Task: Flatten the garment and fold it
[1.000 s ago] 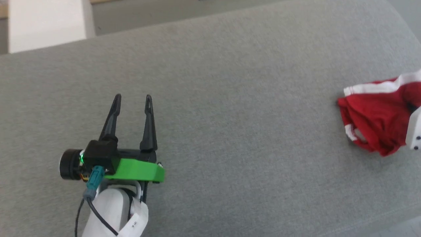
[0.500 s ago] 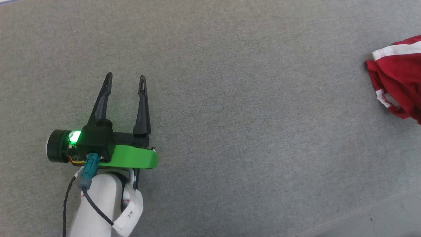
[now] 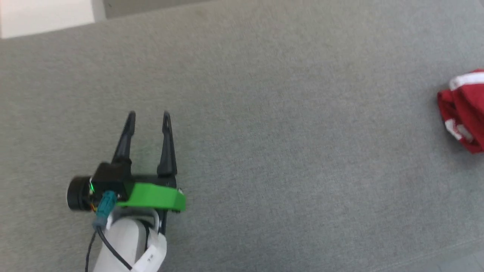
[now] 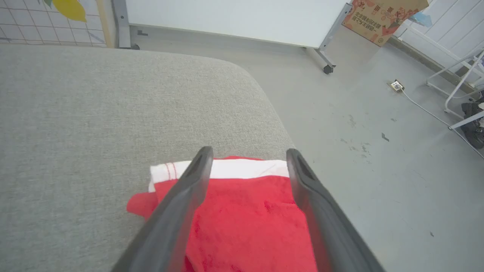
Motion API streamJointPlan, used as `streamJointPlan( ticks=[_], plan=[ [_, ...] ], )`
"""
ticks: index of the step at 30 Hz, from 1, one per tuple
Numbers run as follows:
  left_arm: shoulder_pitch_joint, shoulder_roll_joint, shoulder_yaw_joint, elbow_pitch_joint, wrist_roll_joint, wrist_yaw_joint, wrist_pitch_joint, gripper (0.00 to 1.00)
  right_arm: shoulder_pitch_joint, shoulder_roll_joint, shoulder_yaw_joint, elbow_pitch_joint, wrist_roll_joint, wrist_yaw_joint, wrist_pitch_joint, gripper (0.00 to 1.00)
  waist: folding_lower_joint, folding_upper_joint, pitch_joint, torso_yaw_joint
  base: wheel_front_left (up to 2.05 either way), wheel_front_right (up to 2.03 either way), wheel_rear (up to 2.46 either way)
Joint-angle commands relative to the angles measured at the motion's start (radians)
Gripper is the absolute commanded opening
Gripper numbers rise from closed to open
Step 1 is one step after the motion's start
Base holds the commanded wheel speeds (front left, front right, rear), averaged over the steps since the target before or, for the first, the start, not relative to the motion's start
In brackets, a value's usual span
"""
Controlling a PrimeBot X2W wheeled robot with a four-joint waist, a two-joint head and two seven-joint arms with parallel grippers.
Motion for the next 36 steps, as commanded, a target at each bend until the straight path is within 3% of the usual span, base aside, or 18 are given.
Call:
streamJointPlan(
  ticks=[1, 5, 9, 15, 19, 27, 36],
  plan=[
    [0.025, -0.004, 0.004, 0.013, -0.022, 0.0, -0.004, 1.0, 0.044, 0.013, 0.011, -0.034, 0.028, -0.002, -0.025, 1.0, 0.0, 0.0, -0.114, 0.068, 0.0, 0.0, 0.0],
    [0.069, -0.011, 0.004, 0.041, -0.05, -0.006, -0.004, 1.0, 0.152, 0.034, 0.025, -0.167, 0.096, -0.002, -0.059, 1.0, 0.0, 0.0, -0.191, 0.114, 0.0, 0.0, 0.0],
    [0.101, -0.013, -0.003, 0.072, -0.065, -0.013, -0.004, 1.0, 0.277, 0.086, -0.029, -0.322, 0.122, -0.002, -0.068, 1.0, 0.0, 0.0, -0.245, 0.155, 0.0, 0.0, 0.0],
    [0.129, -0.015, -0.023, 0.091, -0.102, -0.011, -0.004, 1.0, 0.508, 0.199, -0.124, -0.613, 0.043, -0.002, -0.069, 1.0, 0.0, 0.0, -0.302, 0.224, 0.0, 0.0, 0.0],
    [0.136, -0.015, -0.041, 0.095, -0.124, -0.006, -0.004, 1.0, 0.621, 0.26, -0.139, -0.731, 0.004, -0.002, -0.069, 1.0, 0.0, 0.0, -0.326, 0.259, 0.0, 0.0, 0.0],
    [0.156, -0.015, -0.054, 0.106, -0.144, -0.005, -0.004, 1.0, 0.796, 0.387, -0.152, -0.88, -0.085, -0.002, -0.069, 1.0, 0.0, 0.0, -0.356, 0.306, 0.0, 0.0, 0.0],
    [0.175, -0.015, -0.058, 0.118, -0.151, -0.005, -0.004, 1.0, 0.879, 0.451, -0.172, -0.942, -0.124, -0.002, -0.064, 1.0, 0.0, 0.0, -0.357, 0.321, 0.0, 0.0, 0.0]
  ],
)
